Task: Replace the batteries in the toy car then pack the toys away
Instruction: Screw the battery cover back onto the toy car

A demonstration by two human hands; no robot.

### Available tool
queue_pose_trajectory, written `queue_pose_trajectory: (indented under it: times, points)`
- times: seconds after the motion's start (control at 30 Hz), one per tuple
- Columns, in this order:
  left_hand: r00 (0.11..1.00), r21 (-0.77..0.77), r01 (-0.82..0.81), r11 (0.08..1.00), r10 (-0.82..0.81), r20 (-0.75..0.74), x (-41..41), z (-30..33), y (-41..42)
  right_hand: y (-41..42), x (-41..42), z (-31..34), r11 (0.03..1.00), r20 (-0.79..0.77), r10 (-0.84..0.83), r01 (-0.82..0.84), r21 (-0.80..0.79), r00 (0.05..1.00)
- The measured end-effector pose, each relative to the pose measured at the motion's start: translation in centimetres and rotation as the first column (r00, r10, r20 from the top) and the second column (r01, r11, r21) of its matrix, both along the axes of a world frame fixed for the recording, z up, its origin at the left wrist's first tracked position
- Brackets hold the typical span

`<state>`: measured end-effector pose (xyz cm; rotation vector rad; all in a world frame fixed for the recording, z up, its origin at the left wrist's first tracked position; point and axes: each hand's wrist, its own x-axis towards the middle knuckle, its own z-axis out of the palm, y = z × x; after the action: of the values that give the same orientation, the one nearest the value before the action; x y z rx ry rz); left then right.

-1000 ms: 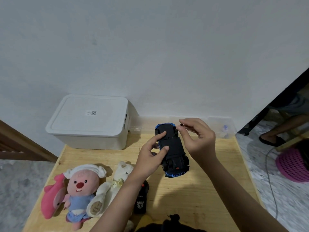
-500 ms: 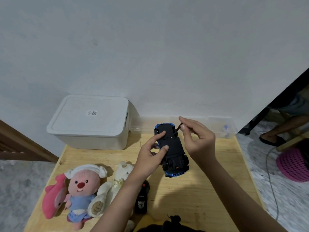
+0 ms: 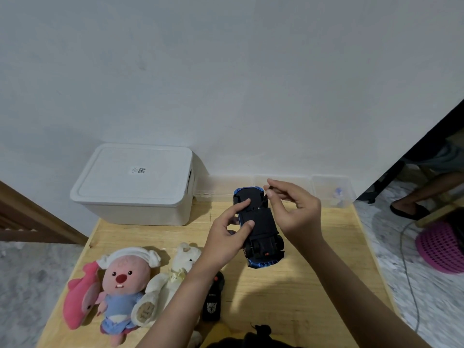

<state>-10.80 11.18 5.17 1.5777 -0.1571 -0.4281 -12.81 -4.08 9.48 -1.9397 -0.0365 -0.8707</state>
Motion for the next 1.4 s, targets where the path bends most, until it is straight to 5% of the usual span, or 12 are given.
queue_pose_trajectory:
  times: [1.4]
  points:
    - [1.0, 0.016, 0.002, 1.0, -0.002, -0.009, -0.64, -0.42, -0.48, -0.83, -0.4, 0.35, 0.998, -0.178, 0.057, -0.048, 0.05, 0.982]
